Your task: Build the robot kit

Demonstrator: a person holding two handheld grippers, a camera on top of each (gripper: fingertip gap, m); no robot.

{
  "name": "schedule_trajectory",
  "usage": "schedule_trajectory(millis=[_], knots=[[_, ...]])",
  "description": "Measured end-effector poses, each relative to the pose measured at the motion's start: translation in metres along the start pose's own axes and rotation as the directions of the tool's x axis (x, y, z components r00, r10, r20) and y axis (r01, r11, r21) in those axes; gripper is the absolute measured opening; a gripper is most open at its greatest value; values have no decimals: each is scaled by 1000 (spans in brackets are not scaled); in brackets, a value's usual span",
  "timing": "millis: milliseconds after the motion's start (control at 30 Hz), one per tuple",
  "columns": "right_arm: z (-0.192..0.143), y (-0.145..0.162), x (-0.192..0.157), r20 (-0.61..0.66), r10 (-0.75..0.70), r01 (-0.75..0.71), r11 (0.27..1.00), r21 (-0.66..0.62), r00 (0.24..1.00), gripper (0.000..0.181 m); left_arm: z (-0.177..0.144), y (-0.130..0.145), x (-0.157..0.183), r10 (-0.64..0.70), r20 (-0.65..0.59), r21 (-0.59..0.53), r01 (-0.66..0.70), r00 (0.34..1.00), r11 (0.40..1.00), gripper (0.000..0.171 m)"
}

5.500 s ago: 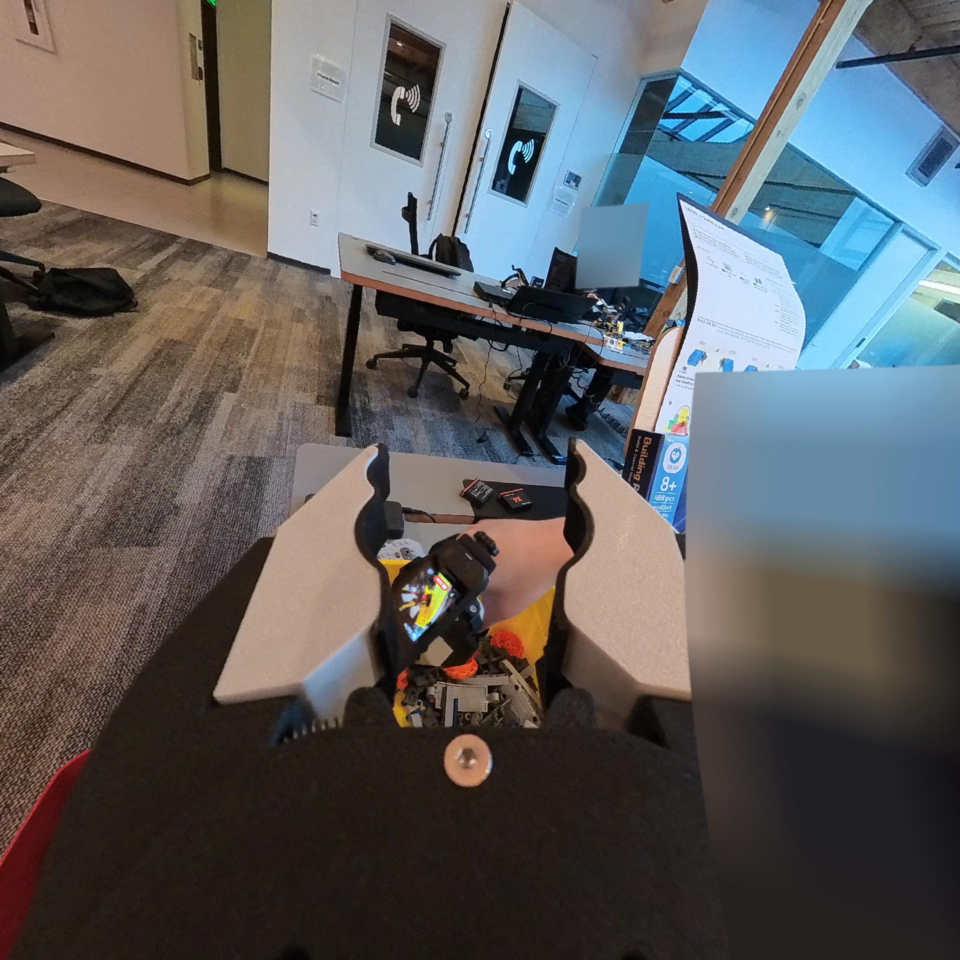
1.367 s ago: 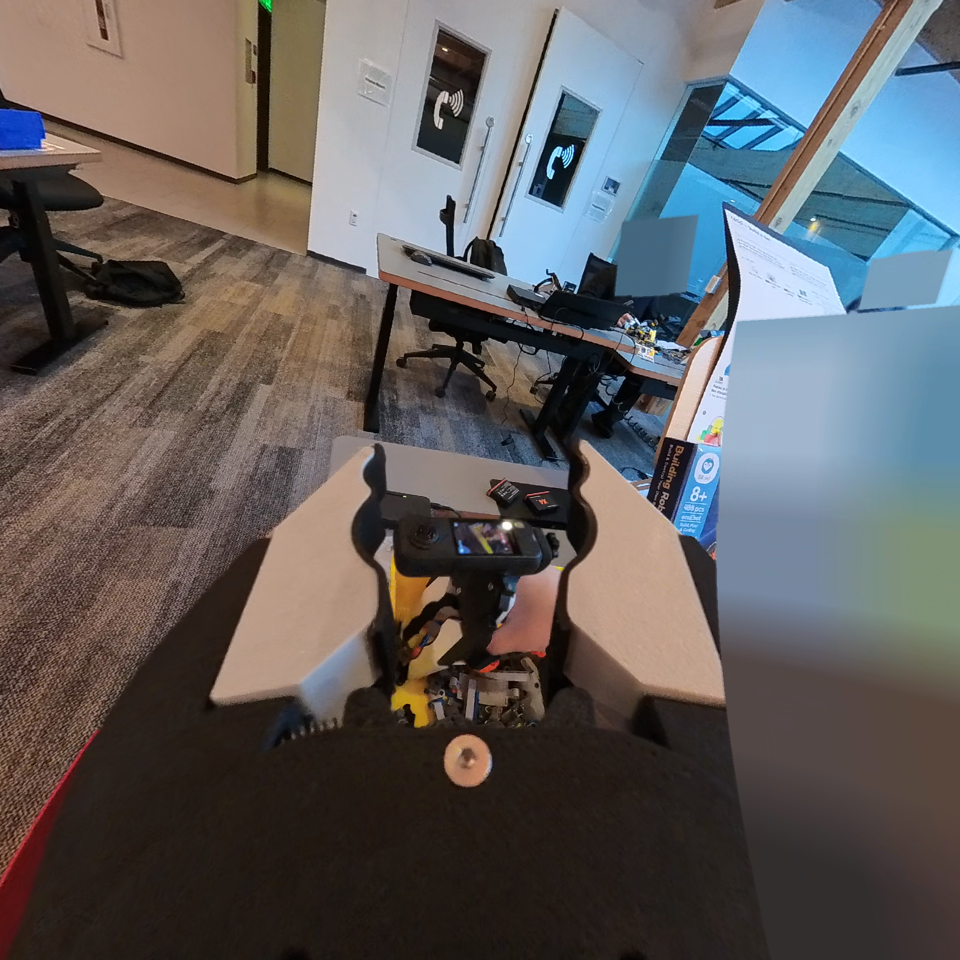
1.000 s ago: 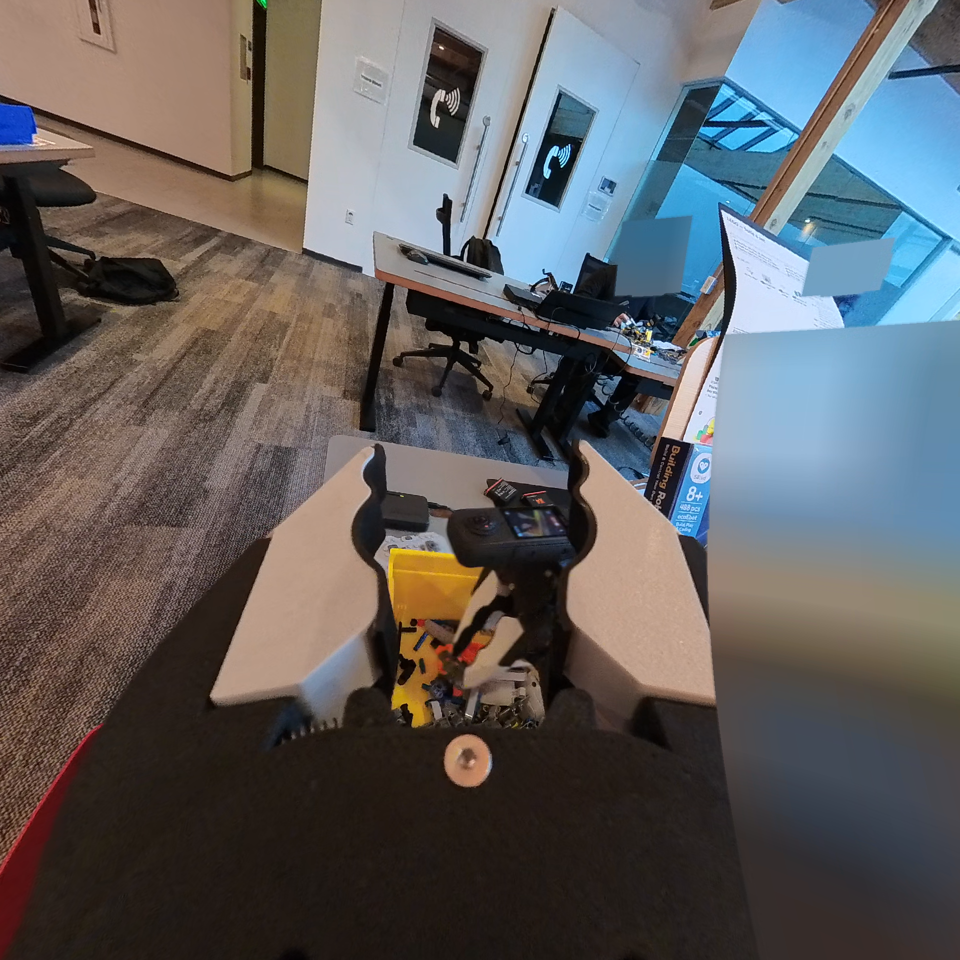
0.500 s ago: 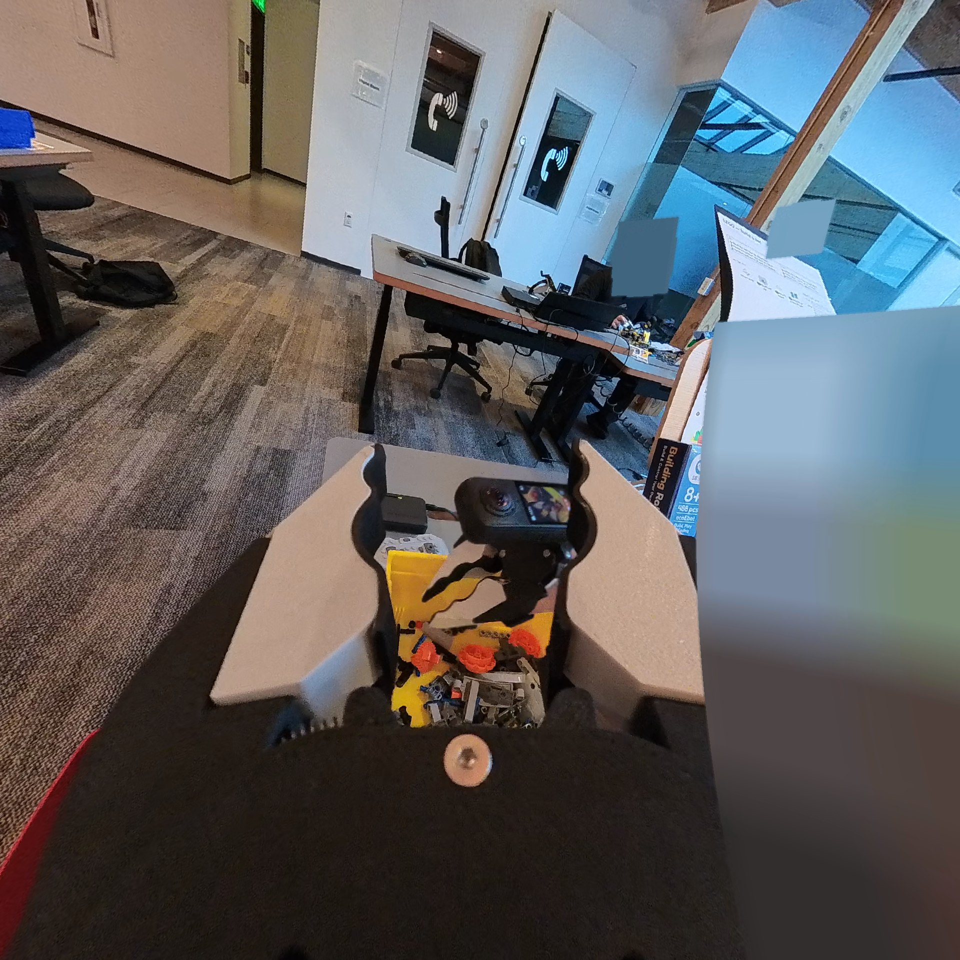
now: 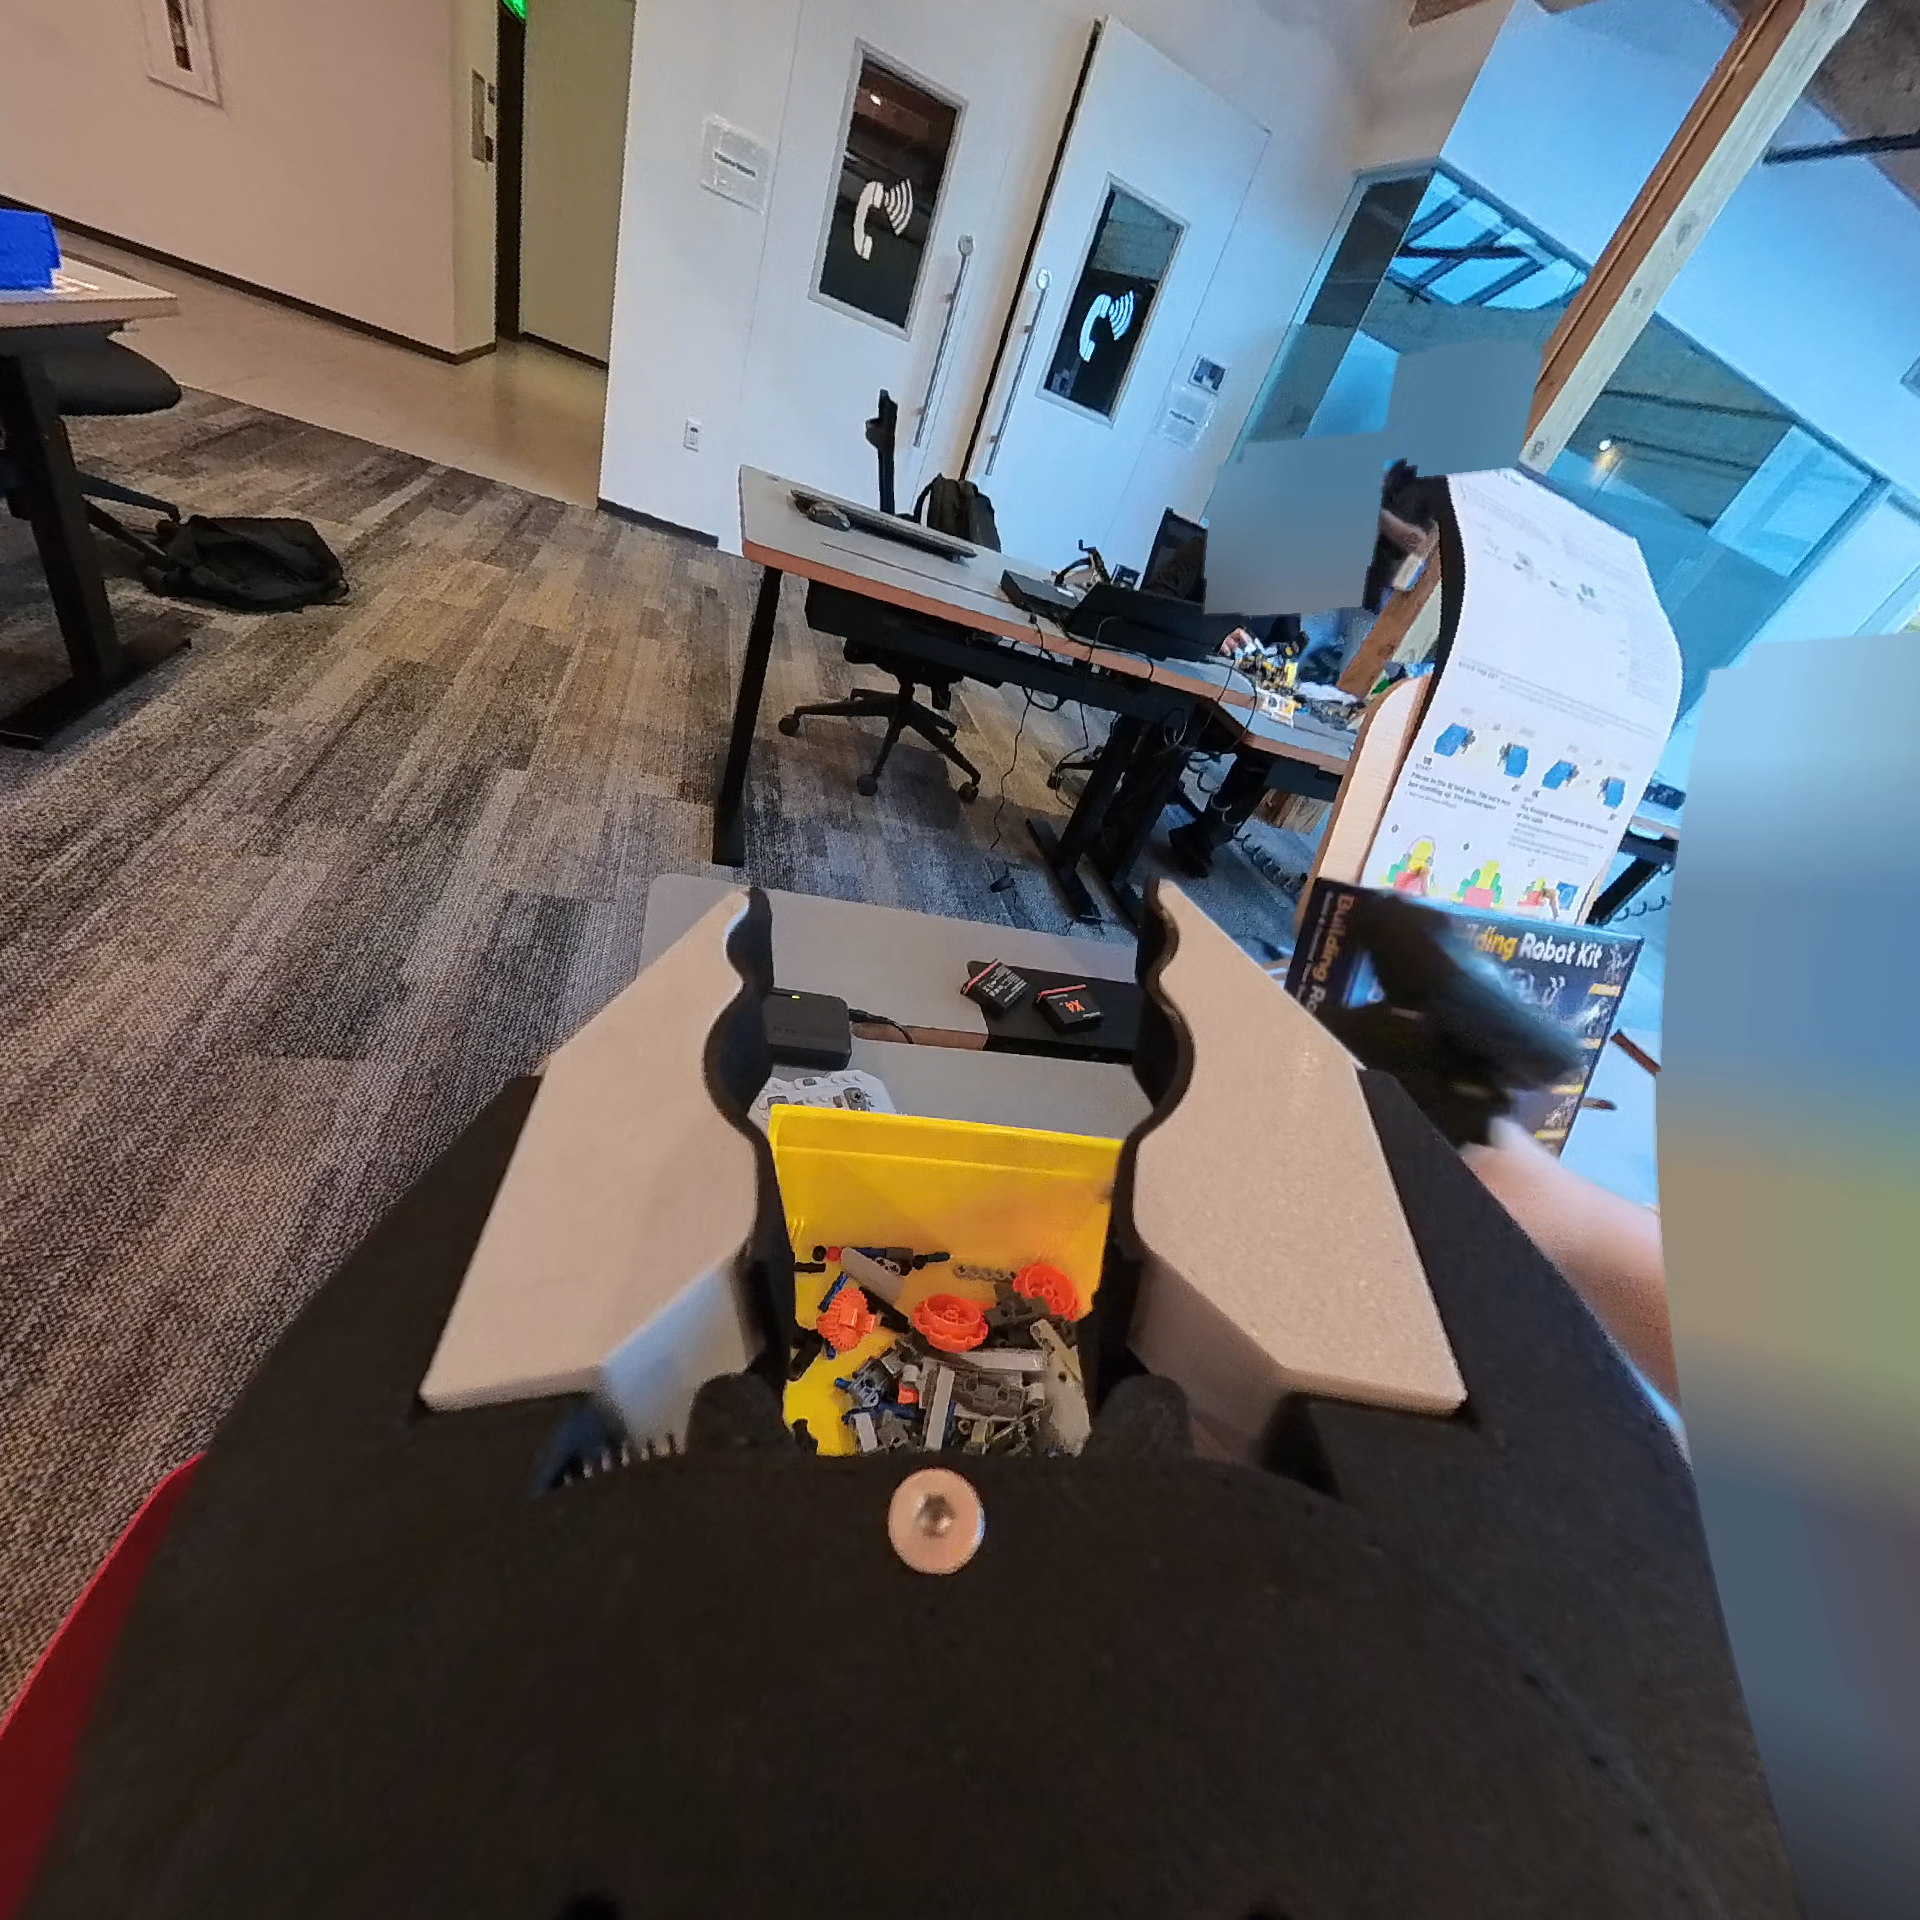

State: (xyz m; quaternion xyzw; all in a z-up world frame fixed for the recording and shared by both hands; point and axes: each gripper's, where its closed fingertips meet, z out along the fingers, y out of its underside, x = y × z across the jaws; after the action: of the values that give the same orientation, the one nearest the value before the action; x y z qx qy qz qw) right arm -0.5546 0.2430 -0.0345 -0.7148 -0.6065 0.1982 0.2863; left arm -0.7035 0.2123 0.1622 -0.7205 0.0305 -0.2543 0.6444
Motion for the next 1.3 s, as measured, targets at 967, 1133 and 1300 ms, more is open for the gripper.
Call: schedule_trajectory(millis=[967,1133,1300], knots=[[-250,280,18,-766,369,-293,924,245,525,3,36,66,24,149,-33,-346,-151,988,926,60],[-243,294,21,-774,347,-320,927,196,529,3,41,74,25,177,-25,-384,-173,984,907,62],[-239,303,22,-798,302,-333,933,136,521,3,40,78,23,185,-19,-404,-177,983,897,62]])
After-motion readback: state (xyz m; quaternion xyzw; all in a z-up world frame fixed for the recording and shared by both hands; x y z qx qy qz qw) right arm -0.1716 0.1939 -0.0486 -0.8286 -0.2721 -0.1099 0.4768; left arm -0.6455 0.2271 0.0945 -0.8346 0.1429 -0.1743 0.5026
